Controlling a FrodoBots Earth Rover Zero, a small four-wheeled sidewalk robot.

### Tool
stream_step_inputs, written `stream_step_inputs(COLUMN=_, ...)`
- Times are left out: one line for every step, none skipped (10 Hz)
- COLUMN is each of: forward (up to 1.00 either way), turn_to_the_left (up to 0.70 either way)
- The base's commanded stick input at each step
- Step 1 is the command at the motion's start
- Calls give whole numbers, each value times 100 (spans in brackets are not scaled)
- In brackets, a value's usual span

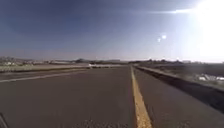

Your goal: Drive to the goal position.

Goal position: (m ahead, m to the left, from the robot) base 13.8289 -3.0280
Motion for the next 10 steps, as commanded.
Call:
stream_step_inputs(forward=70, turn_to_the_left=0)
stream_step_inputs(forward=70, turn_to_the_left=0)
stream_step_inputs(forward=70, turn_to_the_left=0)
stream_step_inputs(forward=70, turn_to_the_left=0)
stream_step_inputs(forward=70, turn_to_the_left=0)
stream_step_inputs(forward=70, turn_to_the_left=0)
stream_step_inputs(forward=70, turn_to_the_left=-14)
stream_step_inputs(forward=70, turn_to_the_left=-30)
stream_step_inputs(forward=70, turn_to_the_left=-24)
stream_step_inputs(forward=70, turn_to_the_left=-7)
